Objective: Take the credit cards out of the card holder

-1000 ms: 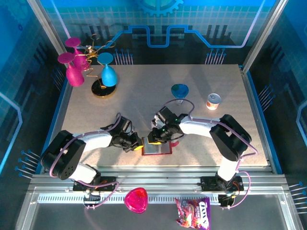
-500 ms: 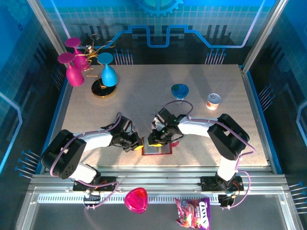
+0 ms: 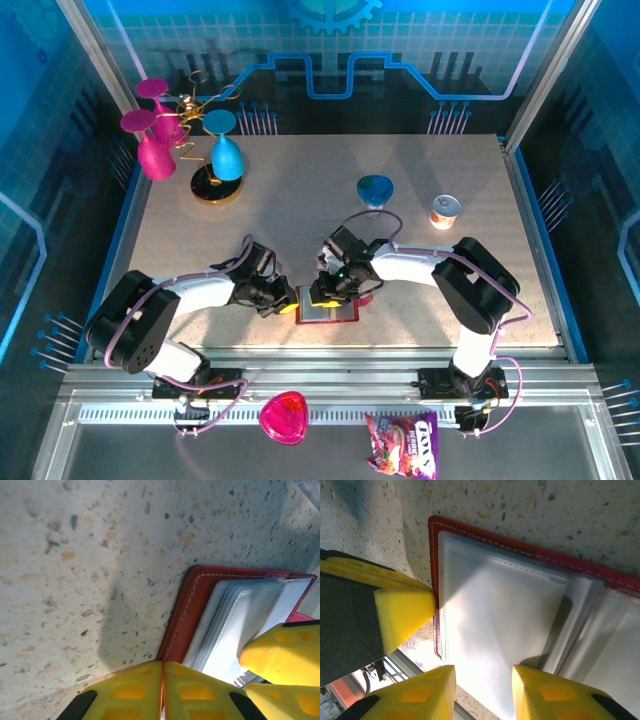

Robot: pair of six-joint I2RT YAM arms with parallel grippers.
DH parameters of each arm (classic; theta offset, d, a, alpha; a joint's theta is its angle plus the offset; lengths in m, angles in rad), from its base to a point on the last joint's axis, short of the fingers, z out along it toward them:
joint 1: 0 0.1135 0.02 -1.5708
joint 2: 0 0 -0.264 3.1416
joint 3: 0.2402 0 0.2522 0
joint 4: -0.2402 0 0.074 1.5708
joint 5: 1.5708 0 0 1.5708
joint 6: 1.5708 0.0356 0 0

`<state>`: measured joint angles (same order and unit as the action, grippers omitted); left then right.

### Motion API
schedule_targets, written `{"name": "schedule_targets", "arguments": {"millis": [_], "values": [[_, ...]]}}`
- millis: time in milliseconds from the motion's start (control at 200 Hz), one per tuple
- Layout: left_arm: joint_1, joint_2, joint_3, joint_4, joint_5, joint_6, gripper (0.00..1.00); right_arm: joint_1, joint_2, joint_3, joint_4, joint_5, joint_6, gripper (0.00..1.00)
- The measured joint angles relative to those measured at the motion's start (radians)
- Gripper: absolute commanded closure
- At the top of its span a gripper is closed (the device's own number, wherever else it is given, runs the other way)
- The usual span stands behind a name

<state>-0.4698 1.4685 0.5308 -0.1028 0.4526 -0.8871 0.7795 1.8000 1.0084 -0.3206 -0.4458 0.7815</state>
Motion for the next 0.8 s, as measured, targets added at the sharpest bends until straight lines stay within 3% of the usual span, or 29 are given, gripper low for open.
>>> {"name": "schedule_targets", "arguments": {"millis": [800], "values": [[0.000, -0.008, 0.057, -0.100, -0.009, 0.006, 0.87, -0.040, -0.050, -0.136, 0.177, -0.058, 0.027, 0.66]]}}
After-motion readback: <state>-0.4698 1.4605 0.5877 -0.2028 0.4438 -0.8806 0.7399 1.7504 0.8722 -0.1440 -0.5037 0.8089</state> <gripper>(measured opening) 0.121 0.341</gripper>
